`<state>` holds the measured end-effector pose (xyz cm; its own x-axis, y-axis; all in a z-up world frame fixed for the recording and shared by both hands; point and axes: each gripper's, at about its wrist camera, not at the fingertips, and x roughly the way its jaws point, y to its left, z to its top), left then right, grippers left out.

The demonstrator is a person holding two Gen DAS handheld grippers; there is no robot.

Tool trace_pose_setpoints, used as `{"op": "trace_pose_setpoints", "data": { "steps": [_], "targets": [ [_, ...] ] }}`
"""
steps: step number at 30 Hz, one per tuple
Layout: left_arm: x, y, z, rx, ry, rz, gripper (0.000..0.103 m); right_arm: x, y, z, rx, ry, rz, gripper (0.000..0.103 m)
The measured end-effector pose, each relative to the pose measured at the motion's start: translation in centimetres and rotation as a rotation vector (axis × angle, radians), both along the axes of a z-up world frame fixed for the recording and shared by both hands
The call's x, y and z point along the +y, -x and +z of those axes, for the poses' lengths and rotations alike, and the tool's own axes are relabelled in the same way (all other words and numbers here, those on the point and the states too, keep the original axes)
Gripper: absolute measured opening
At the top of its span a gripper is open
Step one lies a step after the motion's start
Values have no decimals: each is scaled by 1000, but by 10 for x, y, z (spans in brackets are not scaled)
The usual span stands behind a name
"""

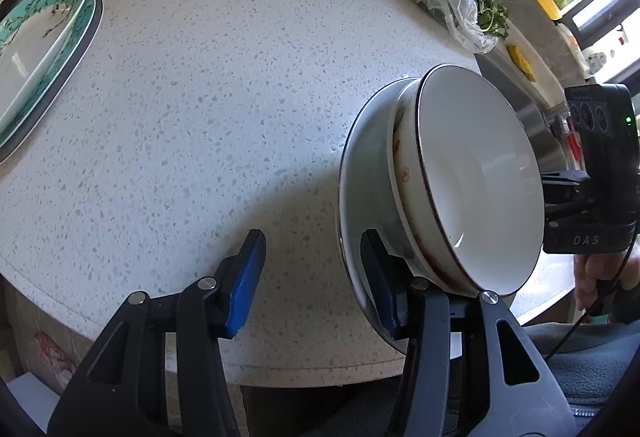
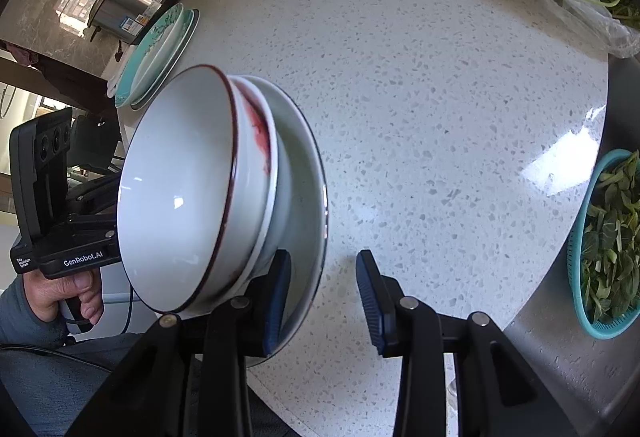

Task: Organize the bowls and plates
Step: 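Close the right gripper on the white plate rim under the bowls, then lift the plate with bowls and lower it onto the teal floral plates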

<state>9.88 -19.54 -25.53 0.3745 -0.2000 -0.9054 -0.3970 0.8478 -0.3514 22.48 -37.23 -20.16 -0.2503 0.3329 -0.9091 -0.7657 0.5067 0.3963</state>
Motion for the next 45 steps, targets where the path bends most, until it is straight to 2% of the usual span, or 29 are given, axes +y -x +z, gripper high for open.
{"op": "trace_pose_setpoints", "data": {
  "steps": [3,6,8,11,14,21,37,42,45],
  "targets": [
    [-2,-4,-3,4,-9,-18,46,2,1,-1,-4,-14,5,35],
    [-7,-11,-5,-9,6,-47,31,4,1,-2,1,-23,8,30],
    [-10,-12,-4,-16,4,-59,26,5,1,-1,6,-38,14,24],
    [-12,-14,-4,-21,10,-71,19,7,3,0,-11,-39,23,24],
    [-15,-14,-2,-24,-10,-78,16,8,4,1,-22,-37,25,23],
    [-17,-15,0,-27,-57,-78,14,10,7,2,-54,-35,23,23],
    [-18,-18,10,-31,-83,-82,13,6,3,11,-78,-43,6,22],
    [-15,-17,27,-36,-84,-75,13,6,1,23,-79,-45,9,22],
    [-11,-15,47,-41,-90,-66,13,8,2,38,-86,-51,15,21]
  ]
}}
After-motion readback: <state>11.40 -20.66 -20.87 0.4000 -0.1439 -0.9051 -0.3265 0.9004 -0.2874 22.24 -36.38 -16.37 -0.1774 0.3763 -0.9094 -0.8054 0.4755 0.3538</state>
